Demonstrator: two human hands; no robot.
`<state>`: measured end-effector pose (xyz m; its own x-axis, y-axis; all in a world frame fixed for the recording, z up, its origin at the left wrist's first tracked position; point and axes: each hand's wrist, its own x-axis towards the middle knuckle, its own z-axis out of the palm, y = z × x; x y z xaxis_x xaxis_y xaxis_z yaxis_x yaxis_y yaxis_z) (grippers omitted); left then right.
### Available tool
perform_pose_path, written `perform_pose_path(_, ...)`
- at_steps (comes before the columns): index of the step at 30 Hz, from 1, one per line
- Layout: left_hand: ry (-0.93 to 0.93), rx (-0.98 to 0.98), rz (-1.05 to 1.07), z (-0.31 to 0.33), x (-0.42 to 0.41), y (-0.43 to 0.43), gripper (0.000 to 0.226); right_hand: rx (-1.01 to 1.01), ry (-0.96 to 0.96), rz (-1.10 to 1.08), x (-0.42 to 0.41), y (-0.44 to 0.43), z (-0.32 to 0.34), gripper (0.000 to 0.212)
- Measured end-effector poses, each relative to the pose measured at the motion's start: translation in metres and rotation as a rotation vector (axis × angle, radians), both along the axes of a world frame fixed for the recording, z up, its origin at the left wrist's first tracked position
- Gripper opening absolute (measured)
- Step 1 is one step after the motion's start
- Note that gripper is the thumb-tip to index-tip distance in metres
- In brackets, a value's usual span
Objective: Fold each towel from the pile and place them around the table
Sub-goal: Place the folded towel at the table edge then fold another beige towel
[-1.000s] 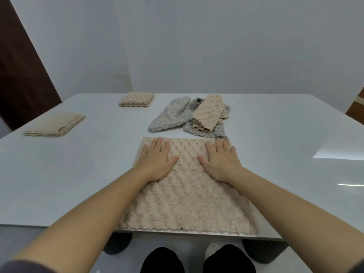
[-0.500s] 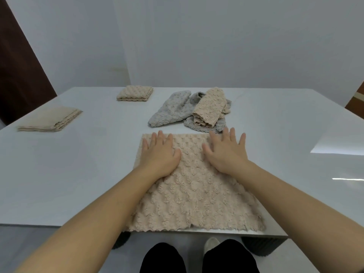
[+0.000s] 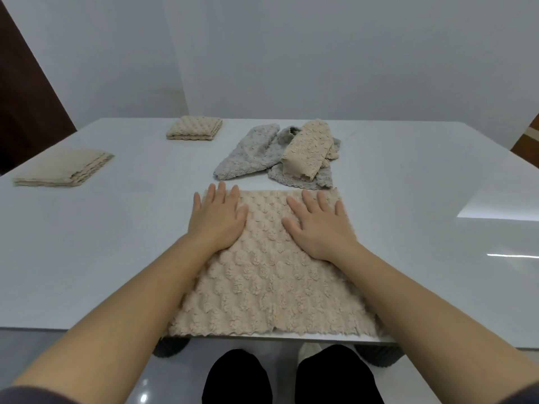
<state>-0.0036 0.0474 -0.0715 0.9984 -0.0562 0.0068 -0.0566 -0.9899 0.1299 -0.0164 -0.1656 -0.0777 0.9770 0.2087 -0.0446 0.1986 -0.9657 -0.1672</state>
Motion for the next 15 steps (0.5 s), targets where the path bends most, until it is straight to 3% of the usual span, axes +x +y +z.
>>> perform_pose_path(3, -0.061, -0.052, -0.092, 0.007, -0.031, -0.023, 0.061, -0.004, -0.004, -0.007, 0.001, 0.001, -0.001, 0.063)
perform_pose_path(7, 0.017, -0.058, -0.212, 0.0, -0.071, -0.041, 0.061, -0.019, -0.006, -0.008, 0.002, 0.001, -0.002, 0.064)
perform_pose_path(15, 0.054, -0.03, -0.085, -0.007, -0.077, 0.02, 0.062, -0.021, 0.001, 0.006, 0.0, -0.001, 0.0, 0.064)
